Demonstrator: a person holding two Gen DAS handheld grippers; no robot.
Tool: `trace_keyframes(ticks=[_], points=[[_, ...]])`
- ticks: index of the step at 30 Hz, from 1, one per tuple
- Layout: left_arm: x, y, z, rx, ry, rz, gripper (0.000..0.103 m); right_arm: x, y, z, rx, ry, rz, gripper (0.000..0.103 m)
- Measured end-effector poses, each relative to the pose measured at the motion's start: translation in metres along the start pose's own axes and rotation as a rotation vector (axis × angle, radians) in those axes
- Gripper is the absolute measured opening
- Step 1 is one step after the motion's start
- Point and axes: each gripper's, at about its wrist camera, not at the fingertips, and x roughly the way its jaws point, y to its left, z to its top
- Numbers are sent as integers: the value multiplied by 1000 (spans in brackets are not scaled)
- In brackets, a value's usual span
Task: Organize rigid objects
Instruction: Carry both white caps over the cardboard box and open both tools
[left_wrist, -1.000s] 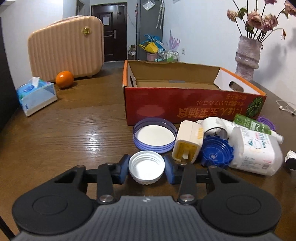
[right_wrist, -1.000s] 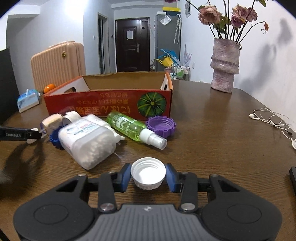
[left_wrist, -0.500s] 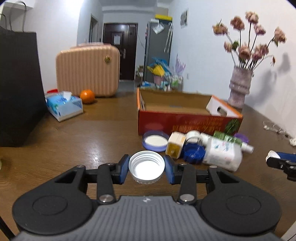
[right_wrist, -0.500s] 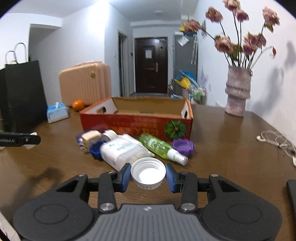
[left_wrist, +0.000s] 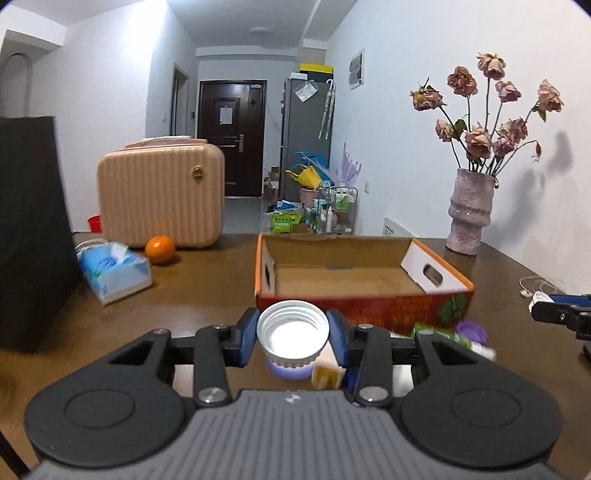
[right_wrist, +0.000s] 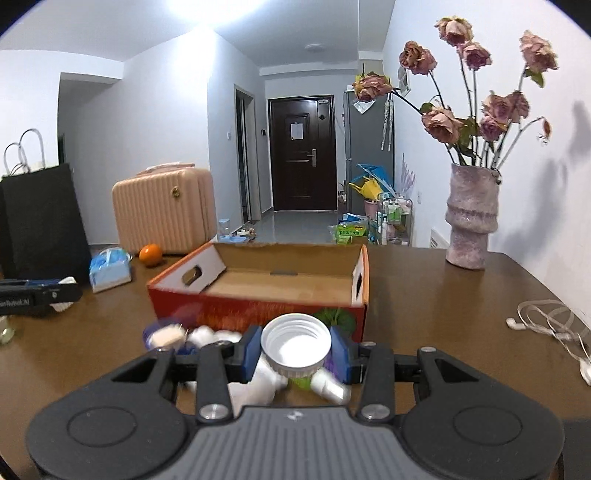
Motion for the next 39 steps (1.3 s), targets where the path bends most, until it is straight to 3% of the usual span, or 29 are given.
trace_keyframes(ticks=[5, 9, 11, 14, 17, 19, 21, 24, 27, 30, 33, 36, 39], points=[[78, 4, 50, -21, 36, -33, 40, 74, -22, 47, 45, 22, 45, 39], [167, 5, 89, -48, 145, -69, 40, 167, -38, 91, 62, 124, 49, 39], [214, 2, 104, -26, 187, -39, 41, 222, -47, 109, 54, 207, 9, 39], [286, -10, 115, 57, 251, 79, 41, 300, -53, 119, 12, 344, -64, 39], [350, -13, 115, 67, 390, 84, 41, 359, -58, 116, -17, 456, -113, 39], [375, -14, 113, 84, 435, 90, 41, 379, -56, 114, -42, 487, -111, 39], [390, -22, 108, 175, 444, 98, 41, 392, -54, 111, -72, 502, -119, 40], [405, -23, 101, 198, 479, 103, 42, 402, -49, 109, -122, 495, -156, 40], [411, -22, 99, 197, 494, 94, 62, 406, -43, 107, -170, 494, -164, 42], [407, -25, 102, 217, 475, 90, 63, 403, -38, 107, -172, 491, -163, 43], [397, -22, 107, 200, 479, 90, 63, 393, -40, 115, -155, 485, -146, 44], [380, -16, 117, 171, 474, 84, 73, 370, -40, 126, -160, 458, -143, 51], [339, -12, 131, 174, 384, 77, 77, 338, -40, 137, -148, 413, -136, 60]])
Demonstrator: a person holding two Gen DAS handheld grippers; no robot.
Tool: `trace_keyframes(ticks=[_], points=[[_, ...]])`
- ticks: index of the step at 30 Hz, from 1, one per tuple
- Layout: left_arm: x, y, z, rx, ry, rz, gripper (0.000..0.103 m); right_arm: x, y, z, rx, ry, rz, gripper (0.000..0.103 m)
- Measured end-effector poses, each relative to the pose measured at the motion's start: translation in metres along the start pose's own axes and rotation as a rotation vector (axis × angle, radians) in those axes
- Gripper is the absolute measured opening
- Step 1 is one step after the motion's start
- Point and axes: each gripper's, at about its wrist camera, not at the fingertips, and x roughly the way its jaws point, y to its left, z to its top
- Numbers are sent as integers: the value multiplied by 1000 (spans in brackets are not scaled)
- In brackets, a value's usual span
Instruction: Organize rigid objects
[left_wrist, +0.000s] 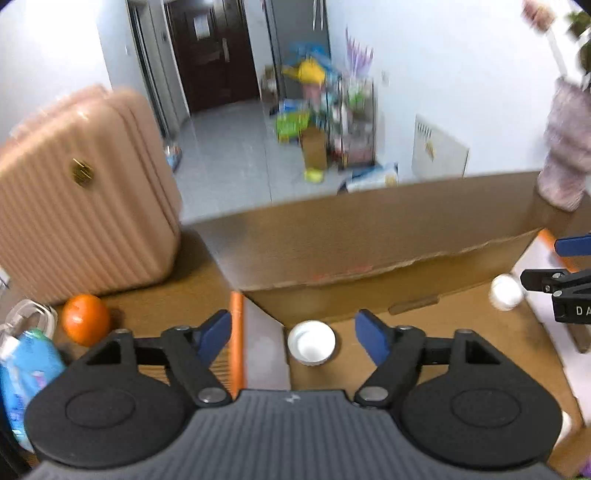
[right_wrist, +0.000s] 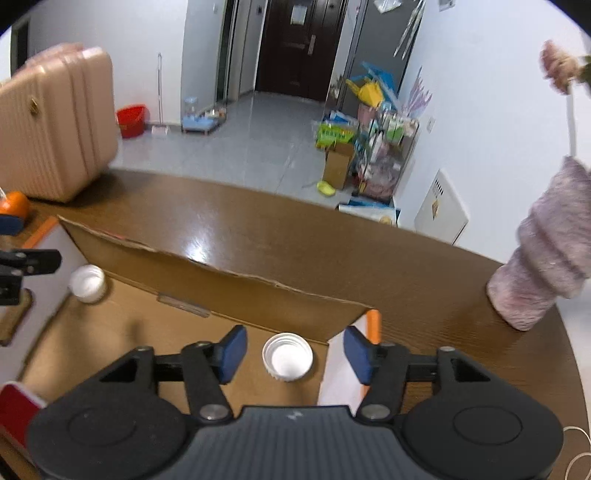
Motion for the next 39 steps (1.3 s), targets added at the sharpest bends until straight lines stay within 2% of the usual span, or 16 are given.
trace_keyframes(ticks=[3, 6, 8, 10, 12, 15, 18, 22, 28, 31, 34, 37, 39], points=[[-48, 9, -6, -6, -74, 22, 81, -41, -4, -10, 14, -45, -2, 62], [-99, 17, -21, -17, -163, 44, 88, -90, -3, -35, 24, -119, 4, 70], [-134, 22, -44, -35, -246, 51, 89, -118, 0, -57, 15, -174, 2, 74], [-168, 23, -74, -44, -297, 51, 96, -143, 9, -83, -21, -248, -6, 75], [-193, 25, -103, -72, -335, 42, 98, -162, 19, -109, -21, -299, -30, 76], [-227, 26, -146, -121, -376, 54, 100, -187, 32, -150, 27, -343, -19, 76], [-257, 26, -198, -176, -396, 32, 103, -220, 49, -198, 59, -406, 14, 76], [-287, 26, -268, -227, -421, 39, 103, -257, 68, -263, 75, -459, 65, 86], [-308, 19, -344, -247, -370, 31, 103, -279, 88, -348, 109, -436, 50, 86], [-314, 12, -366, -250, -333, 21, 103, -282, 90, -373, 157, -398, 66, 86], [-316, 4, -379, -216, -314, 16, 103, -289, 93, -388, 141, -396, 62, 87], [-318, -8, -380, -170, -334, 40, 103, -294, 91, -395, 157, -402, 70, 88], [-317, -14, -374, -157, -351, 29, 103, -292, 89, -393, 165, -403, 76, 88]])
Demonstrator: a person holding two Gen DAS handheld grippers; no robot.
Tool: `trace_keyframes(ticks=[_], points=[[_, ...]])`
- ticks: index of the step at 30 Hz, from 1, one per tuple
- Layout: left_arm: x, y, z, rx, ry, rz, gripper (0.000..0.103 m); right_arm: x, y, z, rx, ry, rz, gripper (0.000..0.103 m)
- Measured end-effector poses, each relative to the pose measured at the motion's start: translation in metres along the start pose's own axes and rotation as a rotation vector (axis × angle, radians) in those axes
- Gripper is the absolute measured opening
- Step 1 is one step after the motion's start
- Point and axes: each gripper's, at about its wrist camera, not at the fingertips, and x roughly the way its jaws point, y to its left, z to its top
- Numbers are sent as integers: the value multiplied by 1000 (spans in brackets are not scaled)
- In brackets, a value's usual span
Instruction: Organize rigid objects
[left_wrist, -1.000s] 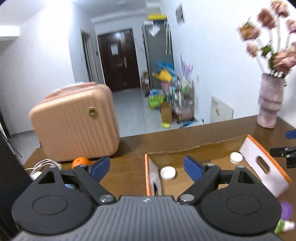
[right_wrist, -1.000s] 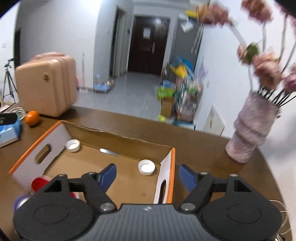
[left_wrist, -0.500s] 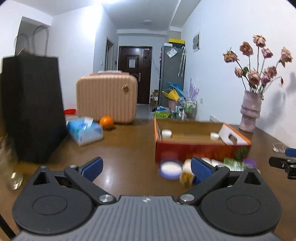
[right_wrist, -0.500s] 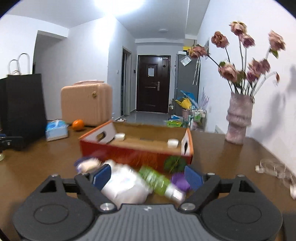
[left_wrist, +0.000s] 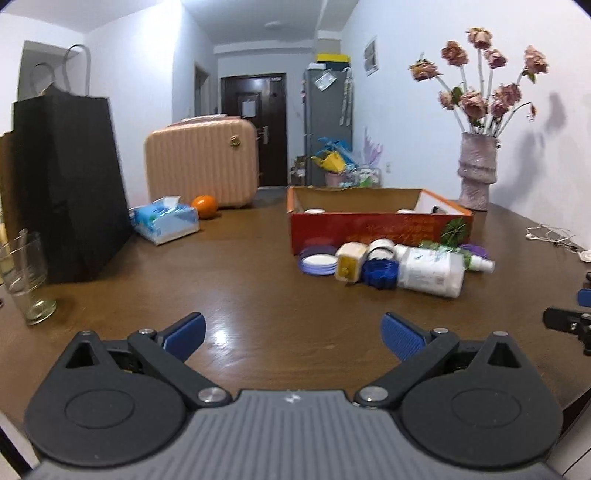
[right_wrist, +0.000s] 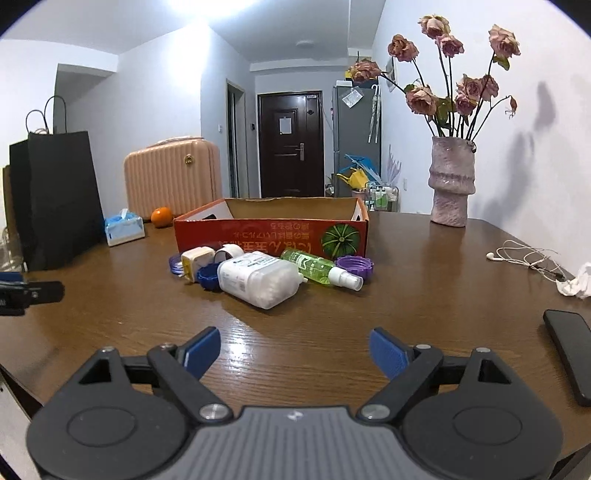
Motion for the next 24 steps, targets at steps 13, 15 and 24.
trace_keyframes(ticks=[13, 15, 24], points=[[76, -28, 24, 65, 49, -79, 103, 67, -18, 21, 13, 53, -24, 88], [97, -33, 34, 88, 47, -90, 103, 78, -21, 25, 14, 61, -35, 88], [192, -43, 62, 109, 92, -174, 71, 123, -17, 43, 5, 80, -3, 87]])
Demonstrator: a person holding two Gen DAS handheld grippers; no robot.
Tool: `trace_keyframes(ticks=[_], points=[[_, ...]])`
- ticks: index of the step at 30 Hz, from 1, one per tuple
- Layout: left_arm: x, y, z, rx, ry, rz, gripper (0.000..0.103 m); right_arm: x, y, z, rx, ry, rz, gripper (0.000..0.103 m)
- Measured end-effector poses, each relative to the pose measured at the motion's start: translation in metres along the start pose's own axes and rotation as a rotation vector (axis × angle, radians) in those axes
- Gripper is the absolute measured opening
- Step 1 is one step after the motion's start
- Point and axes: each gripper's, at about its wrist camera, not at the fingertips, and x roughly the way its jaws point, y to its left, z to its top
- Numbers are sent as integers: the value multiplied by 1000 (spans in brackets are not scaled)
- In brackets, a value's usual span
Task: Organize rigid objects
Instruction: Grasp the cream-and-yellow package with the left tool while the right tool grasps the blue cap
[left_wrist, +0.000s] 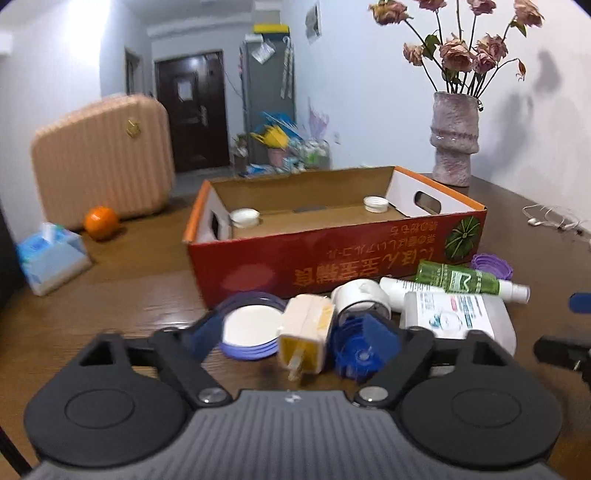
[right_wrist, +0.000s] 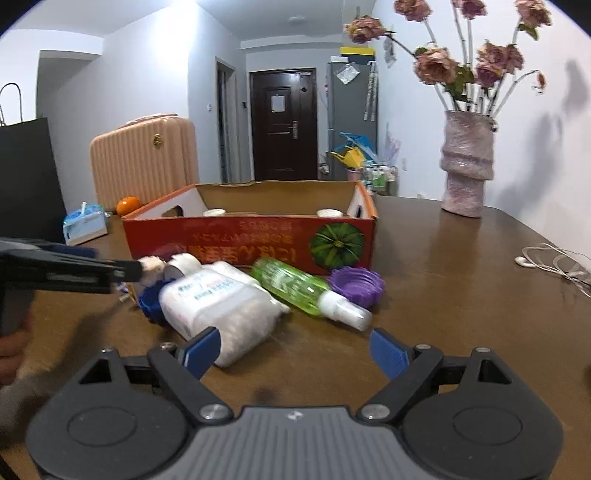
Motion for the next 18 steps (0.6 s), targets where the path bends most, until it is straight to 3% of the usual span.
trace_keyframes(ticks=[1, 4, 6, 9, 14, 16, 18], points=[[7, 3, 2, -14, 12, -21, 58, 3, 2, 2, -5, -4, 14, 87], [29, 12, 5, -64, 66, -71, 33, 12, 14, 11, -33, -19, 67, 85], [36, 18, 6, -90, 87, -121, 33, 16, 22, 17, -50, -25, 110, 85], [33, 20, 5, -98, 92, -116, 32, 22, 38, 27, -74, -39, 172, 79], [-2, 37, -4, -136, 49, -98, 32, 40, 70, 41, -94, -11, 340, 44], [-17, 51, -8, -153, 44, -67, 32, 51, 85, 39, -94, 29, 388, 38], [-32, 63, -12, -156, 32, -18, 32, 61, 102, 33, -112, 76, 381, 35]])
